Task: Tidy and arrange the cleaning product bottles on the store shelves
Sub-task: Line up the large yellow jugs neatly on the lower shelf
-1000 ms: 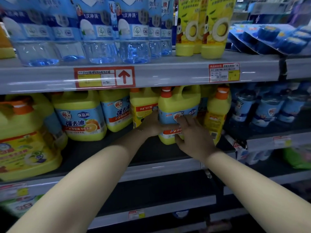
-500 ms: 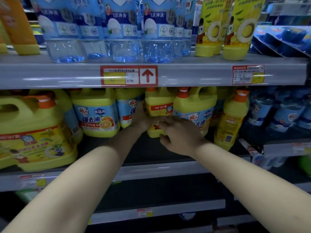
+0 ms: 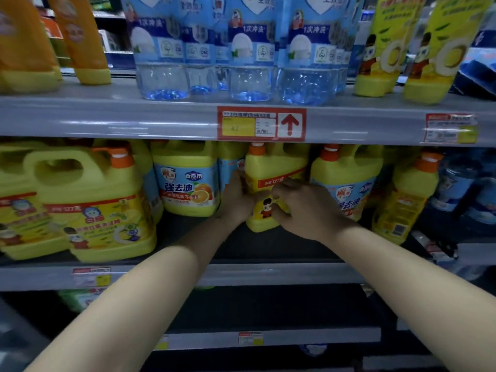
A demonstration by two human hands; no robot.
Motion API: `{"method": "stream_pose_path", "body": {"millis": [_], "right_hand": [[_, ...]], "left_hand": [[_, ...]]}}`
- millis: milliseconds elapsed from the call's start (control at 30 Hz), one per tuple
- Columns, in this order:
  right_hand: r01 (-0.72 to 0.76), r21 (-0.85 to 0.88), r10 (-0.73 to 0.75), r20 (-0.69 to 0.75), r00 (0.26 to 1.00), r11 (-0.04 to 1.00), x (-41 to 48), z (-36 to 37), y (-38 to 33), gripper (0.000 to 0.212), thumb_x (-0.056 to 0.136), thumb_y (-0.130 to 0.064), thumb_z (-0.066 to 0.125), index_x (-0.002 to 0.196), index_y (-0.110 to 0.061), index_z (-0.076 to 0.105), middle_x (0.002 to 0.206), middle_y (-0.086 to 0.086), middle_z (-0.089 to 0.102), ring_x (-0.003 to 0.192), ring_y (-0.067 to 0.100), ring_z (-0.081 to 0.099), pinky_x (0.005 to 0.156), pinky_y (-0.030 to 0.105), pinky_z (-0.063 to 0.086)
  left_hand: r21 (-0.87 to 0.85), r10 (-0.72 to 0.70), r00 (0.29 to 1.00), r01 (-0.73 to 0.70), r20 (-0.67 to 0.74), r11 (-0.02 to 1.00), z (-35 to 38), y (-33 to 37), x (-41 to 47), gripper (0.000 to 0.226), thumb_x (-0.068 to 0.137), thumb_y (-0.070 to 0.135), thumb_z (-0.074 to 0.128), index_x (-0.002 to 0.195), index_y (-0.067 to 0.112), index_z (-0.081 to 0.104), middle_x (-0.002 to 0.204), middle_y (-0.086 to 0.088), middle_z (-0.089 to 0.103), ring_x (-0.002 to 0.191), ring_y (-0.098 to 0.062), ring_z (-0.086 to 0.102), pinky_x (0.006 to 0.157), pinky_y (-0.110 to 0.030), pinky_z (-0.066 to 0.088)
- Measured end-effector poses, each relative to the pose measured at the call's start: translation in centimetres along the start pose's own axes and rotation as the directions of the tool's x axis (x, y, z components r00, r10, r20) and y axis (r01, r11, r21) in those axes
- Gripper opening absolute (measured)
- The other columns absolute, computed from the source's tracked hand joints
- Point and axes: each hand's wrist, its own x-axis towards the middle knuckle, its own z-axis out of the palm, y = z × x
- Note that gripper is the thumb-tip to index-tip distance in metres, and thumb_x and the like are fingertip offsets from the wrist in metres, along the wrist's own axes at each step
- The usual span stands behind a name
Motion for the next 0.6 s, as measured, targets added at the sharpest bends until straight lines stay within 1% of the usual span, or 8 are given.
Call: {"method": "stream_pose_path", "body": {"millis": [67,133,233,300,367,467,533,600], "right_hand": [[-0.004,-0.008,0.004,0.023,1.0,1.0,0.7,0.2,-0.1,0.02,0.078,-0.027,0.063,0.085,-0.008,0.067,0.081,0.008,0.068,0.068,0.03,0.064,0.052,0.026,0.041],[-0.009,-0.007,0.009,0.028,1.0,1.0,1.3,0.5,-0.3,0.021,0.079,-0.028,0.059,0.083,-0.009,0.067,0.079,0.006,0.067,0.066,0.029,0.064,0.05,0.028,0.044],[-0.017,0.01,0.017,0.02,1.0,1.0,2.3,0.8,-0.9,0.02,0.08,-0.028,0.058,0.079,-0.009,0.064,0.078,0.006,0.066,0.065,0.029,0.064,0.048,0.026,0.041],[-0.034,0.026,0.033,0.046,0.998,0.999,3.2,1.3,-1.2,0.021,0.086,-0.03,0.056,0.087,-0.01,0.061,0.09,0.006,0.065,0.077,0.027,0.063,0.054,0.027,0.04],[-0.052,0.064,0.048,0.051,0.998,0.997,4.1,1.9,-1.4,0.022,0.088,-0.031,0.054,0.094,-0.011,0.059,0.097,0.007,0.063,0.085,0.027,0.062,0.057,0.027,0.04],[-0.124,0.109,0.122,0.029,0.992,0.986,5.9,2.9,-1.6,0.022,0.089,-0.024,0.052,0.105,-0.009,0.055,0.107,0.011,0.06,0.093,0.029,0.06,0.061,0.028,0.038],[-0.227,0.126,0.224,0.031,0.974,0.966,7.4,3.6,-1.6,0.028,0.09,-0.021,0.051,0.113,-0.007,0.052,0.113,0.014,0.056,0.1,0.03,0.057,0.066,0.031,0.044],[-0.289,0.14,0.292,0.003,0.956,0.947,8.8,4.2,-1.5,0.034,0.092,-0.022,0.051,0.121,-0.003,0.051,0.118,0.019,0.054,0.106,0.033,0.054,0.076,0.037,0.049]], "left_hand": [[-0.008,-0.005,1.0,0.005,-0.004,1.0,-1.5,-0.4,-1.1,0.044,0.083,0.021,0.074,0.111,0.016,0.041,0.103,0.006,0.057,0.105,-0.017,0.058,0.084,-0.03,0.046],[0.001,-0.002,1.0,0.002,-0.022,1.0,-3.1,-0.9,-2.3,0.047,0.083,0.019,0.074,0.115,0.015,0.041,0.107,0.004,0.056,0.106,-0.014,0.055,0.088,-0.029,0.045],[0.052,0.029,0.995,-0.024,-0.095,0.998,-5.6,-1.4,-4.6,0.052,0.083,0.021,0.073,0.123,0.019,0.039,0.111,0.005,0.054,0.109,-0.014,0.053,0.09,-0.029,0.044],[0.055,0.043,0.991,-0.036,-0.124,0.998,-7.3,-1.8,-5.9,0.06,0.084,0.024,0.071,0.133,0.023,0.036,0.119,0.005,0.055,0.112,-0.013,0.053,0.094,-0.032,0.046],[0.105,0.07,0.986,-0.054,-0.152,0.993,-8.8,-2.4,-6.8,0.063,0.086,0.026,0.068,0.138,0.022,0.034,0.124,0.007,0.054,0.114,-0.011,0.052,0.097,-0.033,0.045],[0.132,0.107,0.975,-0.082,-0.192,0.988,-10.5,-3.0,-7.8,0.057,0.084,0.033,0.065,0.133,0.02,0.039,0.123,0.005,0.056,0.116,-0.012,0.053,0.098,-0.037,0.046],[0.113,0.119,0.969,-0.096,-0.215,0.989,-11.4,-3.4,-8.2,0.055,0.083,0.034,0.063,0.13,0.023,0.039,0.125,0.003,0.055,0.118,-0.011,0.052,0.1,-0.039,0.047],[0.107,0.142,0.964,-0.121,-0.223,0.987,-12.1,-3.9,-8.3,0.053,0.086,0.031,0.062,0.132,0.026,0.037,0.131,0.004,0.052,0.122,-0.008,0.05,0.103,-0.038,0.044]]}}
